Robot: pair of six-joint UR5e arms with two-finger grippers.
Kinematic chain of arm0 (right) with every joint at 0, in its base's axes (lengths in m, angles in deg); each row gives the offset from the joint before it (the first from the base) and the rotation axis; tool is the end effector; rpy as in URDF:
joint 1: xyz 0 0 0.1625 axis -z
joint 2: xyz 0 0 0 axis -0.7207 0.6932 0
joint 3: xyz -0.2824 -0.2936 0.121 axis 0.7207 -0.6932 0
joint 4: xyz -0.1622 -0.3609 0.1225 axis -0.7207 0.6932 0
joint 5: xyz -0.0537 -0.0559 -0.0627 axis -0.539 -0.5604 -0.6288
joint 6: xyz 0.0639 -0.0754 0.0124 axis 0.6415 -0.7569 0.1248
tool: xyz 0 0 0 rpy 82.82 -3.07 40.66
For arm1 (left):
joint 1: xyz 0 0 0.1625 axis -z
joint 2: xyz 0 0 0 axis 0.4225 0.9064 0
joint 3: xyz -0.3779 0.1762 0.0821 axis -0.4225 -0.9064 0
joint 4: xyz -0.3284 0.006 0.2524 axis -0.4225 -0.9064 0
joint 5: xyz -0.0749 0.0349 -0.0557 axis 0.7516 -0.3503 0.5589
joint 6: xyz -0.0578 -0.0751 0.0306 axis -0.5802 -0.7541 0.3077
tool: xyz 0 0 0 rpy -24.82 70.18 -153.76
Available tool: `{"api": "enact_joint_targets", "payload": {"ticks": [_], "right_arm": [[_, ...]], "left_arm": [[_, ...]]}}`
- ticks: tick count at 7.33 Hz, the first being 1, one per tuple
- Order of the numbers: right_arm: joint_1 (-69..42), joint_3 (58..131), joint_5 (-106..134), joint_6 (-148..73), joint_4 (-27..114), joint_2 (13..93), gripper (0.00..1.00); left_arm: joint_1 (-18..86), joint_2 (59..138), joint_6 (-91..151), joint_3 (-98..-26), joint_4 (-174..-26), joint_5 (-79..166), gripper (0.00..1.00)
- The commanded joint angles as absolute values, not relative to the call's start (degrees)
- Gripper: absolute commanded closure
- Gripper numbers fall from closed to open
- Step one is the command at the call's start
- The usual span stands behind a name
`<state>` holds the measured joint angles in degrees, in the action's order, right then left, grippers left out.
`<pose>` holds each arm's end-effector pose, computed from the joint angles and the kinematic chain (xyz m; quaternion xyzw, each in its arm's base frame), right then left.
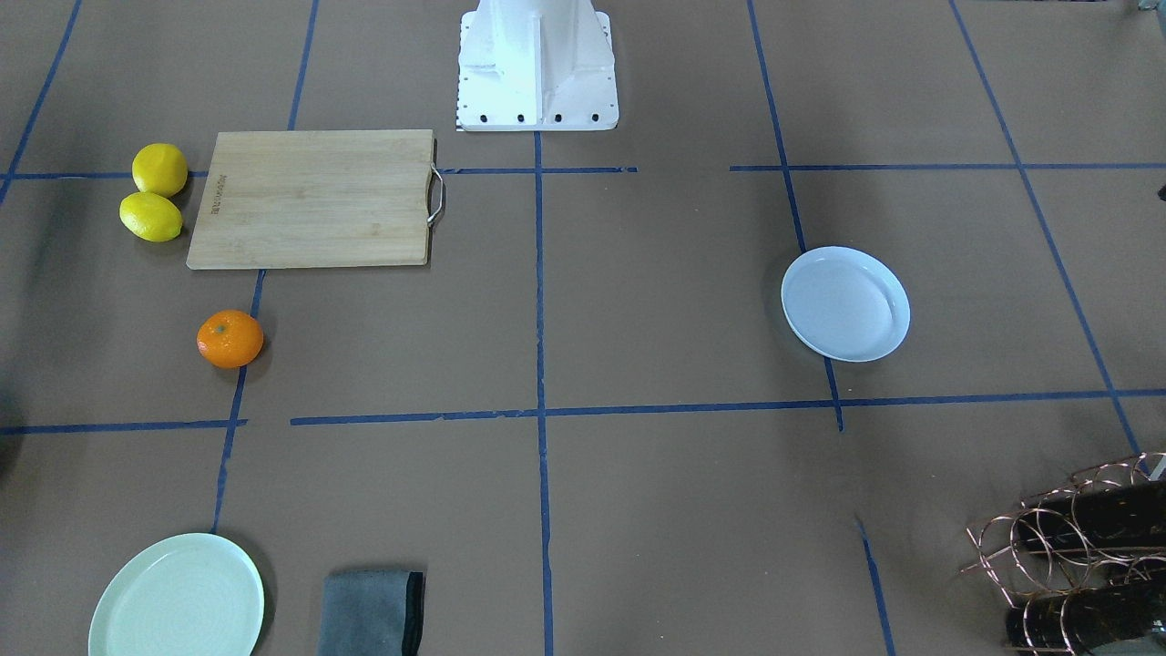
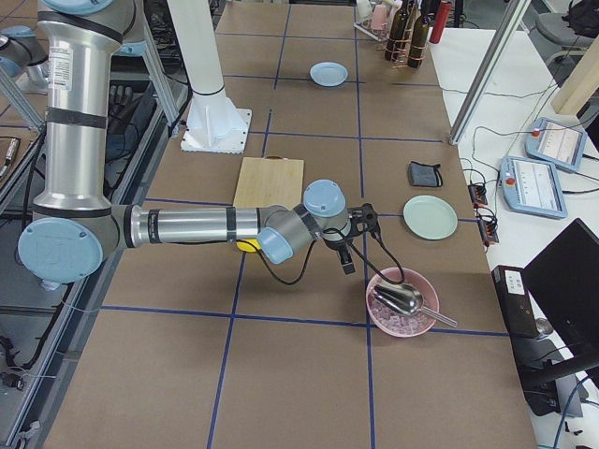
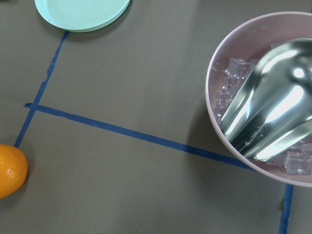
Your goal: Pick orange to plate
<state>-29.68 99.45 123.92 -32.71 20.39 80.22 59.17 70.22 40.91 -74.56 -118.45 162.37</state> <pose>-0.0510 -0.4672 0.5738 0.1817 -0.4229 -0.0664 0.8853 -0.0113 -0.4434 0.5153 0.3433 0.4183 0.1936 0.8184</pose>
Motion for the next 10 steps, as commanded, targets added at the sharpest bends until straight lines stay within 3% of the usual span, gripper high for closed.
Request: {"api": "enact_joint_targets", "payload": {"ticks": [1,2,3,4,8,10], "right_arm": [[-29.2,99.3,124.1,-32.2,18.1,80.9,0.0],[-29.3,99.4,124.0,-32.2,18.0,81.2,0.0],[-29.3,99.4,124.0,-32.3,18.0,81.4,0.0],[-29.3,99.5,123.9,-32.3,17.9,81.7,0.0],[-29.3,99.5,123.9,-32.5,17.9,82.3,0.0],[-29.3,99.5,123.8,-32.6,17.9,82.4,0.0]], "left_arm": [[53.3,68.2,27.8,-73.9,-120.5,159.3,0.0],[50.1,68.1,20.0,-74.0,-120.5,153.4,0.08],[45.8,68.1,11.1,-73.9,-121.2,149.6,0.26],[41.1,68.0,3.0,-73.7,-124.7,145.5,0.33],[23.4,71.3,-16.1,-68.7,-128.5,128.9,0.33],[19.4,74.4,-19.2,-65.4,-128.8,125.3,0.47]]}}
